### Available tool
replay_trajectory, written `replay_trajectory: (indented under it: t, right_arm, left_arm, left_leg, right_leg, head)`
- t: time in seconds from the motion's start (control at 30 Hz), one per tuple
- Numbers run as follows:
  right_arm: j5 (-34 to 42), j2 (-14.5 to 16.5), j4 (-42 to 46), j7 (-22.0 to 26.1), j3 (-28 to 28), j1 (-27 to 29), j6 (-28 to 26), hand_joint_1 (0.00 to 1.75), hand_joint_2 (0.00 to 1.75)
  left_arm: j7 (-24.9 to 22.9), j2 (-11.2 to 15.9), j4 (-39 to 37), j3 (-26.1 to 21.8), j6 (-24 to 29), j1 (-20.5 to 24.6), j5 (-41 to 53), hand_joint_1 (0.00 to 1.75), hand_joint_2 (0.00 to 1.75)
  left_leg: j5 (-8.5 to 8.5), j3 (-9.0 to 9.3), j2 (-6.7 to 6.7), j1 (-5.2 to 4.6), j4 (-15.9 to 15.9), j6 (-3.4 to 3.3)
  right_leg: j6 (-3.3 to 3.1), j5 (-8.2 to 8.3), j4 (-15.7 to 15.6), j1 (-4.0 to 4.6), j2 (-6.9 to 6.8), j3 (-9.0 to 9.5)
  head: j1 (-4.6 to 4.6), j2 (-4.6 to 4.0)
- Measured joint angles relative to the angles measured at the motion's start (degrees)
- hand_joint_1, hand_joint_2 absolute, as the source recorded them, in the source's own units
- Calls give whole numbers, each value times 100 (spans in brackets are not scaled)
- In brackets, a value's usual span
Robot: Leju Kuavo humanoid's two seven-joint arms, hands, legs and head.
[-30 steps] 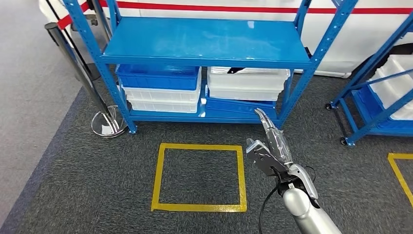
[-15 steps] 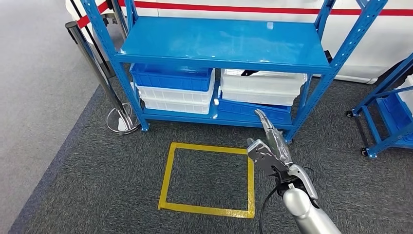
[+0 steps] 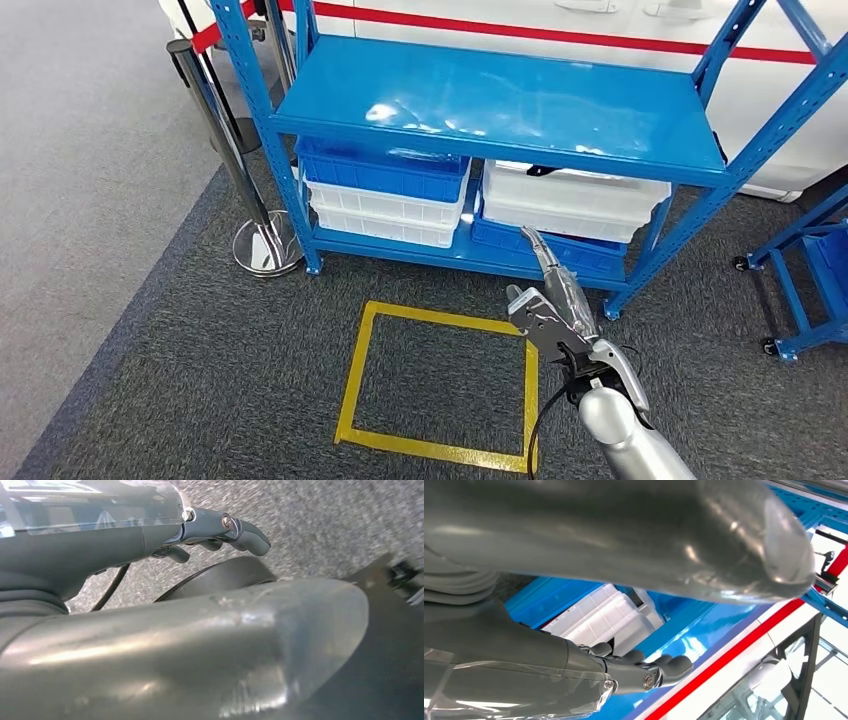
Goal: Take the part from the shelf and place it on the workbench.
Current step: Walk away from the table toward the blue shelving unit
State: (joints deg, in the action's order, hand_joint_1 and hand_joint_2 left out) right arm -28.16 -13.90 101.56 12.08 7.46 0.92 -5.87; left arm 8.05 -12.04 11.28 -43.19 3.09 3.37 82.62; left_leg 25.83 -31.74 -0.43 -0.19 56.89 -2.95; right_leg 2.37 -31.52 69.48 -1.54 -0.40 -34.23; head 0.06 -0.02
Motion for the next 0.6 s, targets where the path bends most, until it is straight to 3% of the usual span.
replay_trajectory:
  t: [0.07,0.1,0.13,0.17,0.23,0.27,0.3,0.37,0.4,0.43,0.5,0.53,0.6]
  right_arm:
    - [3,2,-10,5,1,39,-1,0,0]
    - [3,3,-14,5,1,59,-1,0,0]
    - [3,3,-16,5,1,76,-1,0,0]
    - [3,4,-19,5,1,90,-1,0,0]
    - [3,4,-29,3,1,110,-1,0,0]
    - [4,4,-36,-1,2,119,0,0,0]
    - [4,5,-36,-3,2,126,-1,0,0]
    - [5,8,-25,1,2,119,-5,0,0]
    - [4,9,-17,5,1,112,-9,0,0]
    - [3,9,-15,9,1,106,-13,0,0]
    - [1,18,-15,10,3,118,-16,0,0]
    - [2,25,-15,10,4,124,-16,0,0]
    - [6,40,-15,10,7,139,-18,0,0]
  left_arm:
    - [-1,-2,0,-1,-3,-7,8,0,0]
    - [-2,-2,0,-1,-3,-18,11,0,0]
    - [-2,-2,0,-2,-3,-27,14,0,0]
    - [-3,-3,0,-2,-3,-33,16,0,0]
    - [-3,-6,-5,-2,-6,-45,17,0,0]
    - [-5,-8,-9,-2,-8,-42,17,0,0]
    - [-7,-8,-12,-3,-9,-39,17,0,0]
    - [-10,-7,-13,-3,-10,-5,19,0,0]
    - [-10,-6,-12,-3,-11,9,23,0,0]
    - [-12,-6,-11,-2,-15,23,27,0,0]
    - [-15,-7,-11,-2,-25,28,39,0,0]
    - [-18,-6,-11,-2,-27,23,44,0,0]
    - [-30,-1,-11,-2,-22,3,56,0,0]
  left_leg:
    - [128,139,-32,-19,-7,-23]
    - [196,229,-47,-29,-7,-25]
    - [272,334,-62,-37,-7,-18]
    - [355,442,-72,-44,-7,-8]
    - [531,617,-85,-55,2,26]
    - [618,673,-89,-56,-2,52]
    - [671,740,-91,-55,8,85]
    - [663,812,-81,-47,127,156]
    - [564,763,-68,-42,351,192]
    - [461,602,-54,-34,679,225]
    - [459,67,-24,-6,1459,287]
    - [659,-216,-13,12,1727,314]
    - [1265,-646,4,36,1848,348]
  right_leg:
    - [10,-291,452,13,19,-466]
    - [11,-341,457,18,21,-596]
    - [2,-265,289,21,21,-642]
    - [-22,-59,-8,26,21,-625]
    - [-91,609,-687,52,20,-549]
    - [-121,833,-897,80,21,-521]
    - [-156,942,-1014,102,28,-494]
    - [-224,822,-1072,120,49,-355]
    - [-266,762,-1100,107,56,-244]
    - [-296,694,-1117,96,54,-124]
    - [-326,531,-1139,77,46,110]
    - [-326,440,-1143,70,44,222]
    - [-306,253,-1148,50,55,478]
  head:
    - [0,0]
    - [0,0]
    - [0,0]
    - [0,0]
    - [-6,0]
    - [-11,0]
    - [-17,0]
    - [-19,0]
    - [-19,0]
    - [-29,0]
    - [-50,0]
    - [-59,0]
    - [-58,0]
